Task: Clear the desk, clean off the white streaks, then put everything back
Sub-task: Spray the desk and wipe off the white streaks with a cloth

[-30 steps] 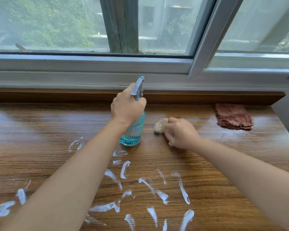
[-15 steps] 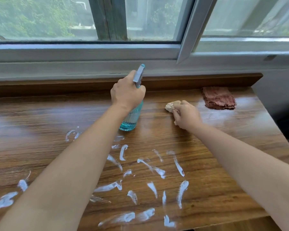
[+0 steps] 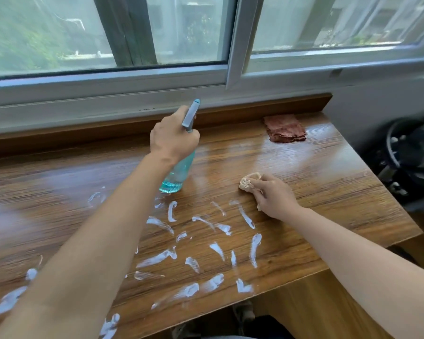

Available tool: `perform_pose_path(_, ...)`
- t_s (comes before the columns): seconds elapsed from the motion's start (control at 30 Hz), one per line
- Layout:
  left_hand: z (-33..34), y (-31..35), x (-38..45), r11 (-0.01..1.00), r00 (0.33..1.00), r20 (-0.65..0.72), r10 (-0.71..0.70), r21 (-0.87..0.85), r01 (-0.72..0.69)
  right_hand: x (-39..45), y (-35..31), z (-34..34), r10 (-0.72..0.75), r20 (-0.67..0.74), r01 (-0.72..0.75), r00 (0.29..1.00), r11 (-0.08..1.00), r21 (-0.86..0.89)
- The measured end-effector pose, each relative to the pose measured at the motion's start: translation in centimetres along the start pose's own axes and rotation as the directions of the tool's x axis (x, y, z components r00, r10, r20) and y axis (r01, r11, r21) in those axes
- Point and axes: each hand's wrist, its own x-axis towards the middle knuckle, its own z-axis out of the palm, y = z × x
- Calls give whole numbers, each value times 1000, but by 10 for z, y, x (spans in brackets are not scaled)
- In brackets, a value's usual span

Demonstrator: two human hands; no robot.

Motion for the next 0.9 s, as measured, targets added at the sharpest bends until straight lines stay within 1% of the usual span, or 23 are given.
perform_pose_path(0.07,-10,13,-30,1000,999,44,-1,-6,2,0,1,0,1,14,-1,1000,1000,-4)
perform_pose_path(0.2,-19,27,-105,988,977,184,-112,-86,130,0,8,4,-57,-15,58,998,998,35)
perform_pose_path(0.27,-18,37,-144,972,949,264,-169,-116,206,1,12,8,-64,-24,65,998,997,52)
perform_pose_path(0.37,-6,57,-200,939,891,342,-298,-61,338,2,15,12,-94,-32,96,995,992,76)
perform_pose_path(0.5,24,68,-235,895,857,318,-407,-52,444,3,20,13,-132,-41,135,990,988,80)
perform_pose_path(0.63,44,85,-260,874,838,265,-477,48,483,5,20,11,-153,-30,155,988,986,64)
perform_pose_path(0.73,50,91,-276,847,813,252,-524,58,528,5,20,9,-158,-15,159,987,985,73)
perform_pose_path(0.8,51,95,-283,834,798,263,-542,47,550,5,20,8,-156,-7,156,988,985,76)
perform_pose_path(0.9,53,101,-289,835,796,295,-529,17,549,5,19,5,-146,14,145,989,987,75)
